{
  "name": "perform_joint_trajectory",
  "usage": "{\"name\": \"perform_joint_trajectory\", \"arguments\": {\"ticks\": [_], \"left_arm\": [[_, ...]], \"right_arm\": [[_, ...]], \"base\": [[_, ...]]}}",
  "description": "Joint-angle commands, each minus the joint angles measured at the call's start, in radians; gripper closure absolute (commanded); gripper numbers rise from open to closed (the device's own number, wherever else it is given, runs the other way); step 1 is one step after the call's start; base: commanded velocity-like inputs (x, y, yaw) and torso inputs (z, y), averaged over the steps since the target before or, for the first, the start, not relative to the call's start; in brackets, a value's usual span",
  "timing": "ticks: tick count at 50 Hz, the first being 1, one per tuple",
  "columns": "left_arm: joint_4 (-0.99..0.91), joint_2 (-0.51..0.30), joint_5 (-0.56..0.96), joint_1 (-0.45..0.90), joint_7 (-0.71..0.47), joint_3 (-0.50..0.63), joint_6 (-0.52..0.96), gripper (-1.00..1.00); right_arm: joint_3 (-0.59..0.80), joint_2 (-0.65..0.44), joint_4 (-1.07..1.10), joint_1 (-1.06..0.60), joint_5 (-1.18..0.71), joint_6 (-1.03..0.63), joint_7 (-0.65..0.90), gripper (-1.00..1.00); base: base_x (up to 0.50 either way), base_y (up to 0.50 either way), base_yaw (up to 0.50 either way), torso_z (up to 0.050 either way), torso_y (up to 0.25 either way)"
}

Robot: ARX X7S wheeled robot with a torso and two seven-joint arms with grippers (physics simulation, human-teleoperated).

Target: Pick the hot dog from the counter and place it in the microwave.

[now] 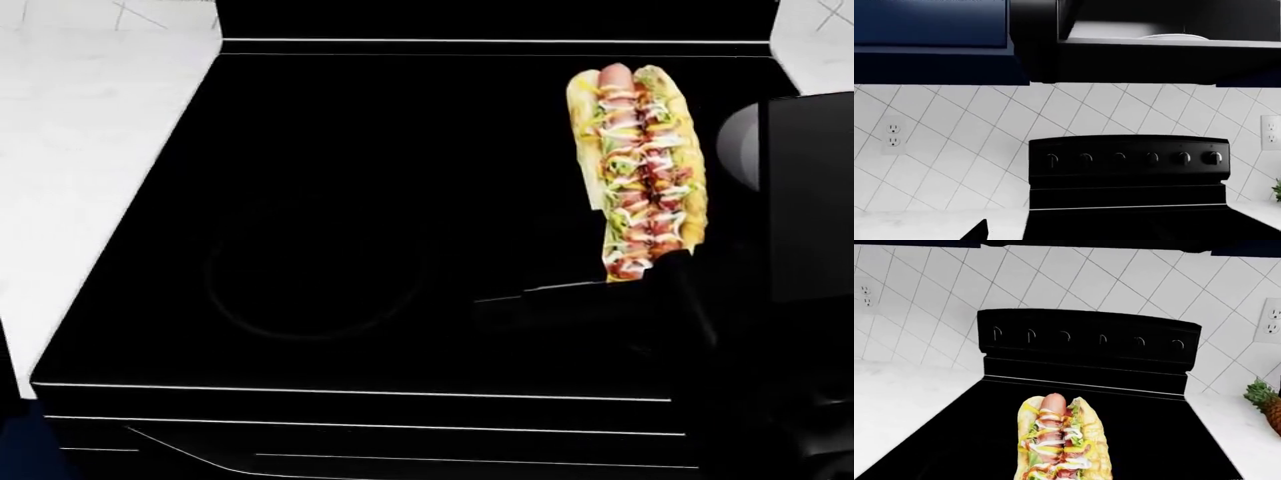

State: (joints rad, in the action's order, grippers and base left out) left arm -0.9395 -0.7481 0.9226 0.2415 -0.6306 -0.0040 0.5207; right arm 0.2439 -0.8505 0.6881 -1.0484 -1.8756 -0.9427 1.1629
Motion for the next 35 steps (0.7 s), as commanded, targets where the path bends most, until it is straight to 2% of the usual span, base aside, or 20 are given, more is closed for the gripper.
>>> {"name": "perform_joint_trajectory", "arguments": {"ticks": [1, 16, 18, 23, 28, 35], "left_arm": [[0.011, 0.007, -0.016, -0.002, 0.008, 0.010, -0.012, -1.00], [0.003, 0.007, -0.015, -0.009, -0.008, 0.011, -0.016, -1.00], [0.003, 0.006, -0.014, -0.008, -0.010, 0.010, -0.016, -1.00], [0.004, 0.003, -0.002, 0.016, -0.016, 0.008, -0.013, -1.00], [0.015, 0.008, -0.006, 0.044, -0.013, 0.014, -0.017, -1.00], [0.044, 0.025, -0.029, 0.082, 0.007, 0.030, -0.029, -1.00]], "right_arm": [[0.006, 0.001, -0.002, -0.018, 0.010, -0.016, -0.012, 1.00], [0.013, -0.008, -0.012, -0.048, -0.016, -0.014, -0.004, 1.00], [0.018, -0.011, -0.028, -0.084, -0.058, -0.009, 0.012, 1.00], [0.066, -0.004, -0.108, -0.321, -0.156, -0.061, 0.034, 1.00], [0.160, 0.052, -0.318, -0.683, -0.216, -0.175, 0.035, 1.00], [0.217, 0.168, -0.586, -0.940, 0.042, -0.295, -0.182, 1.00]], "base": [[0.00, 0.50, 0.00, 0.000, 0.000], [0.00, 0.50, 0.00, 0.000, 0.000], [0.00, 0.00, 0.00, 0.000, 0.000], [0.00, 0.00, 0.00, 0.000, 0.000], [0.00, 0.00, 0.00, 0.000, 0.000], [0.00, 0.00, 0.00, 0.000, 0.000]]}}
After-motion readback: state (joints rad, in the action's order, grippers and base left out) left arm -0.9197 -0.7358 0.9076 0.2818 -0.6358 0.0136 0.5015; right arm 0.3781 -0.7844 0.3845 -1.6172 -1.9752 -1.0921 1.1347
